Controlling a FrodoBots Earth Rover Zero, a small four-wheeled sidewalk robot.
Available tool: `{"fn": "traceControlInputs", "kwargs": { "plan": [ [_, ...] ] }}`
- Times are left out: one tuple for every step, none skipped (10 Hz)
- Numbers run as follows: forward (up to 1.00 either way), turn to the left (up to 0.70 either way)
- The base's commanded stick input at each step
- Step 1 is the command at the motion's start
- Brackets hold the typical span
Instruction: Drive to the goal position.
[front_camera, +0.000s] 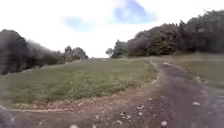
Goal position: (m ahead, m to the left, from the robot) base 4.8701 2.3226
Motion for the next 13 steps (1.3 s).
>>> {"fn": "traceControlInputs", "kwargs": {
  "plan": [
    [0.0, -0.32],
    [0.0, -0.23],
    [0.0, -0.07],
    [0.0, -0.03],
    [0.0, 0.0],
    [0.0, 0.0],
    [0.0, 0.0],
    [0.0, 0.0],
    [0.0, 0.0],
    [0.01, 0.0],
    [0.05, 0.0],
    [0.05, 0.0],
    [0.05, 0.0]
  ]
}}
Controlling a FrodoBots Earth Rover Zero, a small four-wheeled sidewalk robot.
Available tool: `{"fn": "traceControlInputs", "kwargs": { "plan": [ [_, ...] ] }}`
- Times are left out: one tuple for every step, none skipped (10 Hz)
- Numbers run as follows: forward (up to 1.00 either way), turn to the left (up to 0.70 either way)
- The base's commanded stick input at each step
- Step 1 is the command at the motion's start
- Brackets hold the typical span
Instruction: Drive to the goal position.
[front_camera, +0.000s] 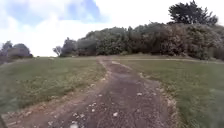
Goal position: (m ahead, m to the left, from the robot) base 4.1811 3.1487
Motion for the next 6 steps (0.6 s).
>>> {"fn": "traceControlInputs", "kwargs": {
  "plan": [
    [0.05, 0.0],
    [0.05, 0.0],
    [0.05, 0.0],
    [0.22, -0.01],
    [0.47, -0.05],
    [0.58, -0.19]
  ]
}}
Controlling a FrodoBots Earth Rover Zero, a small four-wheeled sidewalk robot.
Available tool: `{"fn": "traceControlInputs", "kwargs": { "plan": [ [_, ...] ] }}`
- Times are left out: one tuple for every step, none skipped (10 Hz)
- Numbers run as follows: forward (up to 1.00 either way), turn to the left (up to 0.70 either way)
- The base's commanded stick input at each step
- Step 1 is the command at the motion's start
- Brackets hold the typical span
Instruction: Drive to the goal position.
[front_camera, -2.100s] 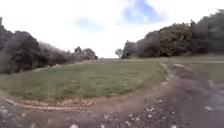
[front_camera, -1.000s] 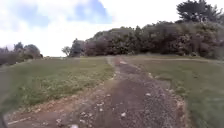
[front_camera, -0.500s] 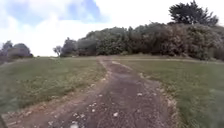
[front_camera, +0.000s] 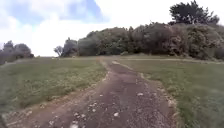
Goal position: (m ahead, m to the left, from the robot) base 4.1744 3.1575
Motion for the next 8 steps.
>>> {"fn": "traceControlInputs", "kwargs": {
  "plan": [
    [0.62, -0.31],
    [0.65, -0.33],
    [0.82, -0.36],
    [0.85, -0.34],
    [0.85, -0.34],
    [0.85, -0.34],
    [0.85, -0.34],
    [0.85, -0.34]
  ]
}}
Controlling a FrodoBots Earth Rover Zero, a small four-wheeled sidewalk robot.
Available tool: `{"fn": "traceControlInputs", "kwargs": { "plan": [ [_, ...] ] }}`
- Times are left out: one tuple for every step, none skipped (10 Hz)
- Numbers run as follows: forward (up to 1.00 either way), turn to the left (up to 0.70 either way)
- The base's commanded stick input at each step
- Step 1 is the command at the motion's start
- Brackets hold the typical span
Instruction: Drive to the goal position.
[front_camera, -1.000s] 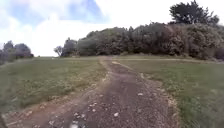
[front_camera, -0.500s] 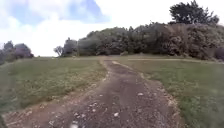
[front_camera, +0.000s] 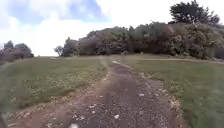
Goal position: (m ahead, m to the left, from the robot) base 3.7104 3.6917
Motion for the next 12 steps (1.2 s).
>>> {"fn": "traceControlInputs", "kwargs": {
  "plan": [
    [0.85, -0.34],
    [0.85, -0.29],
    [0.85, -0.1],
    [0.85, 0.0],
    [0.85, 0.0],
    [0.85, 0.0],
    [0.85, 0.0],
    [0.85, 0.0],
    [0.85, 0.0],
    [0.85, -0.18],
    [0.85, -0.34],
    [0.85, -0.34]
  ]
}}
